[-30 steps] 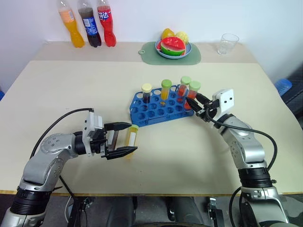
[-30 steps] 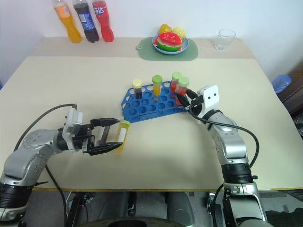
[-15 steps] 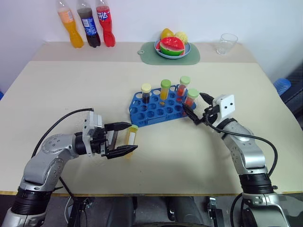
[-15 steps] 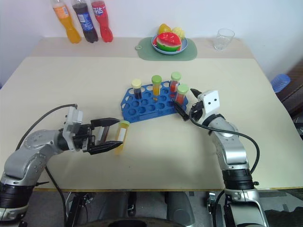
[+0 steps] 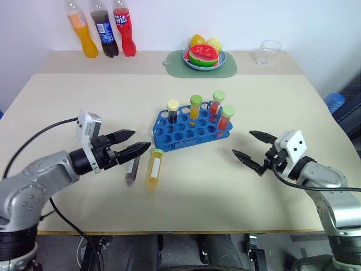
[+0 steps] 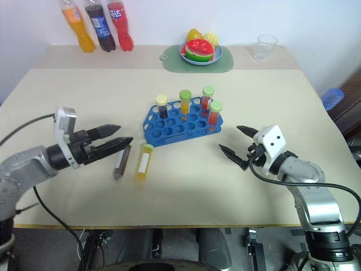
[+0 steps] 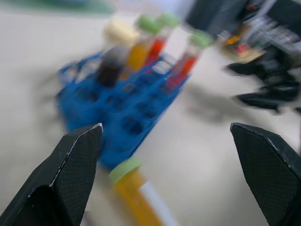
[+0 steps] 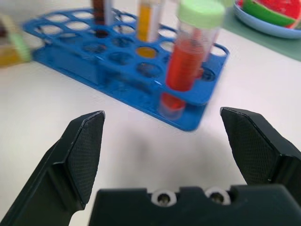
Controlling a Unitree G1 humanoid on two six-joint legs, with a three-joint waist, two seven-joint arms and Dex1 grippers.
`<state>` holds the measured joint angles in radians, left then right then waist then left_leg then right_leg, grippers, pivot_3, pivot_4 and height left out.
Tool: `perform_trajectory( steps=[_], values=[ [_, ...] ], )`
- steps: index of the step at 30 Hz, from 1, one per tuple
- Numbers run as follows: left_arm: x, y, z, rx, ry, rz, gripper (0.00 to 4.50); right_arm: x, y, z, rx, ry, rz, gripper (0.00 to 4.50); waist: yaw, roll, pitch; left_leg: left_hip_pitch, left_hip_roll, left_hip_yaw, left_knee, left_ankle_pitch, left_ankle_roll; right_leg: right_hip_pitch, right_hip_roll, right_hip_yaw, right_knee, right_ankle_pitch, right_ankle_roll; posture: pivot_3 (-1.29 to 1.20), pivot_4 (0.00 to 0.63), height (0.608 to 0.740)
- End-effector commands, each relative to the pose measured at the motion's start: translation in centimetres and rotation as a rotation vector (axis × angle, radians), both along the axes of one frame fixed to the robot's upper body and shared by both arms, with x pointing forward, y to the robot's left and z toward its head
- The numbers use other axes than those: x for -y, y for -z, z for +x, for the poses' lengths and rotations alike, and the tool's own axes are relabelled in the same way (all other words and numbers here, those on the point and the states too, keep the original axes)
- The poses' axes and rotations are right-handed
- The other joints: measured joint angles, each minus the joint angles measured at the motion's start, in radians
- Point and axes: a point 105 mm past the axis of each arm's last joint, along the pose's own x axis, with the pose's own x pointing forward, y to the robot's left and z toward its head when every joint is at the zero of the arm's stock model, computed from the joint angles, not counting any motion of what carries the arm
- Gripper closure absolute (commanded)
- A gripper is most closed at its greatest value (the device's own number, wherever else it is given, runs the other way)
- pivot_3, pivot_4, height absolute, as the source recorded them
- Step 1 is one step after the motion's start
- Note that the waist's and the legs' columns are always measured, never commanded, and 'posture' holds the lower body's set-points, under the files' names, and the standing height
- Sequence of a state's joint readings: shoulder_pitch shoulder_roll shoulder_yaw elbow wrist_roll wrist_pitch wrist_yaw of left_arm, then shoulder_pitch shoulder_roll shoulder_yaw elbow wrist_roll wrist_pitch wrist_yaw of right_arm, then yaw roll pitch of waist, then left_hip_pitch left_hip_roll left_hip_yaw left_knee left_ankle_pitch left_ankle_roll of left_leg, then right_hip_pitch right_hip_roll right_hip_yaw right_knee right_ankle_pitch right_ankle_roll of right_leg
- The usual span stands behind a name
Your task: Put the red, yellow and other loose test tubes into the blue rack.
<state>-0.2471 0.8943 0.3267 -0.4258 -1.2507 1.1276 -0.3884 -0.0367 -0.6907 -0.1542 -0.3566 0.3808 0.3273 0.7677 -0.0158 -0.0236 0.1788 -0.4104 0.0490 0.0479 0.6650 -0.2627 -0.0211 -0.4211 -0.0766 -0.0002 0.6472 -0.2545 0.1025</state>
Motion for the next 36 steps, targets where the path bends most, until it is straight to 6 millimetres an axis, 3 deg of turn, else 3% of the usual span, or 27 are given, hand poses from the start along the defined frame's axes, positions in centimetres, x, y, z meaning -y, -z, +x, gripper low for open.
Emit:
perform_trajectory(
  steps=[1, 6, 10, 20, 28, 36],
  values=[
    [-0.2, 0.0, -0.8, -0.241, 0.036, 0.074, 0.00, -1.6, -0.8, -0.9, 0.017, -0.103, -0.013, 0.16, 0.002, 0.000, 0.000, 0.000, 0.000, 0.000, 0.000, 0.000, 0.000, 0.001, 0.000, 0.000, 0.000, 0.000, -0.001, 0.00, 0.150, 0.740],
    [0.3, -1.0, -0.9, -0.465, 0.083, 0.064, 0.00, -3.6, 0.1, -3.3, -0.081, -0.288, -0.031, 0.16, 0.007, -0.003, 0.002, 0.001, -0.001, 0.001, -0.001, 0.000, 0.000, 0.002, -0.002, 0.000, -0.002, -0.002, -0.001, 0.00, 0.150, 0.740],
    [1.0, -0.8, -0.2, -0.573, 0.117, 0.111, 0.00, -4.0, 0.7, -4.6, -0.136, -0.371, -0.061, 0.16, 0.008, -0.003, 0.002, 0.001, -0.003, 0.001, -0.001, 0.000, 0.000, 0.003, -0.003, 0.000, -0.002, -0.002, -0.001, 0.00, 0.150, 0.740],
    [3.3, 0.2, 4.4, -0.764, 0.028, 0.265, 0.00, -5.2, 0.9, -4.8, -0.102, -0.380, -0.071, 0.16, 0.007, -0.004, 0.003, 0.001, -0.003, 0.000, 0.000, 0.000, 0.000, 0.003, -0.003, -0.001, -0.002, -0.002, -0.001, 0.00, 0.150, 0.740],
    [6.0, -0.2, 5.2, -0.802, 0.065, 0.327, 0.00, -5.5, 0.9, -5.6, -0.075, -0.327, -0.058, 0.16, 0.007, -0.006, 0.004, 0.000, -0.004, 0.000, 0.000, 0.000, 0.000, 0.002, -0.003, -0.001, -0.003, -0.002, -0.001, 0.00, 0.150, 0.740],
    [6.8, 0.9, 5.8, -0.831, 0.035, 0.421, 0.00, -5.9, 1.0, -5.6, -0.065, -0.294, -0.049, 0.16, 0.006, -0.007, 0.004, -0.001, -0.004, 0.000, 0.000, 0.000, 0.000, 0.002, -0.003, -0.001, -0.004, -0.003, -0.001, 0.00, 0.150, 0.740]
  ],
)
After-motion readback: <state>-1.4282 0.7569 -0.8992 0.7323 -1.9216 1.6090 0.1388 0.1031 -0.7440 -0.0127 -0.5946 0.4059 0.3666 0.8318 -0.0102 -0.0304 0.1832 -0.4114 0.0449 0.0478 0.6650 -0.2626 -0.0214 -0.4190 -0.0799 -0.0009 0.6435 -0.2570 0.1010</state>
